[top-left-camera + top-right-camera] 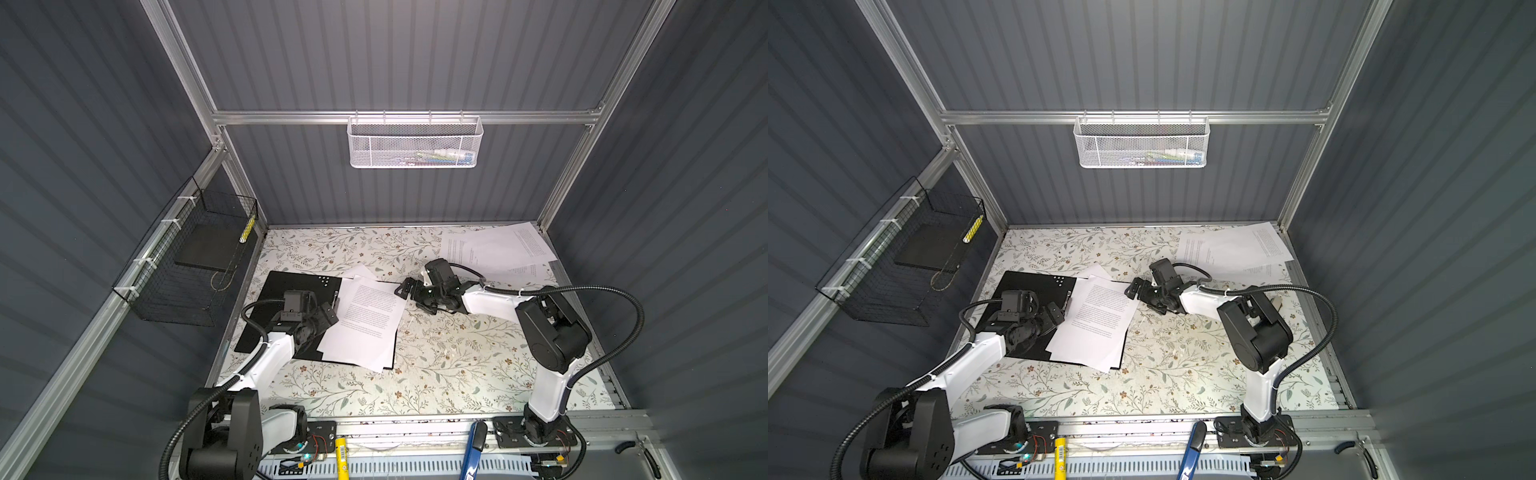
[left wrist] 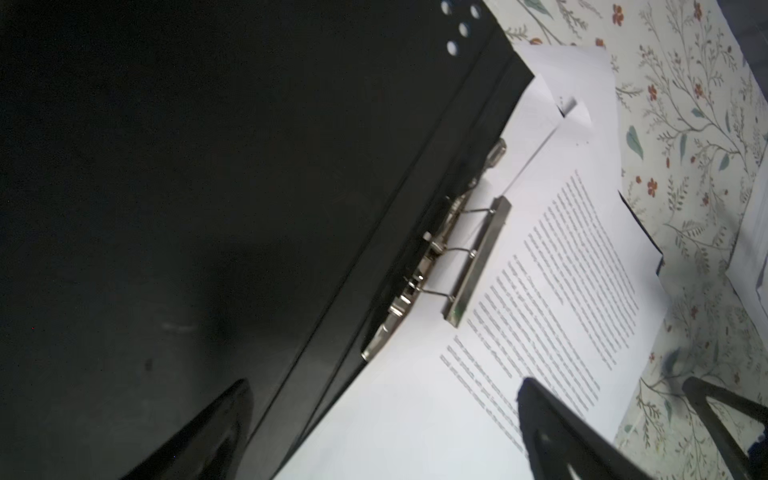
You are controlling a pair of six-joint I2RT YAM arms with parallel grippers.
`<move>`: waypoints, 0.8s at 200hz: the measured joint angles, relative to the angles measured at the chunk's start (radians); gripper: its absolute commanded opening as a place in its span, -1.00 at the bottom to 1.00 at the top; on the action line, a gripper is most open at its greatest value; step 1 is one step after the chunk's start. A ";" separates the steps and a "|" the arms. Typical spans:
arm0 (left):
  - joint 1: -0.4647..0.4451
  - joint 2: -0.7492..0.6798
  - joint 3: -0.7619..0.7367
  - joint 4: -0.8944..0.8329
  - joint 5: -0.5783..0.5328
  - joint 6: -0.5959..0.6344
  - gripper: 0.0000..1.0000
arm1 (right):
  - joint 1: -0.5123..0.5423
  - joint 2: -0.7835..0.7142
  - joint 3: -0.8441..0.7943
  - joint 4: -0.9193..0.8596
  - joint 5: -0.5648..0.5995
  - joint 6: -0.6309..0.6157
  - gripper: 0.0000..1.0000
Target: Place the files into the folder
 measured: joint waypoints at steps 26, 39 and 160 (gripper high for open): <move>0.021 0.080 -0.003 0.062 0.029 0.000 1.00 | 0.021 0.040 0.019 -0.008 0.018 0.049 0.98; 0.022 0.104 -0.005 0.106 0.047 0.003 0.99 | 0.029 0.043 0.029 -0.009 0.023 0.071 0.98; 0.023 -0.023 -0.101 0.120 0.153 -0.008 0.99 | 0.045 0.158 0.192 -0.039 0.040 0.159 0.98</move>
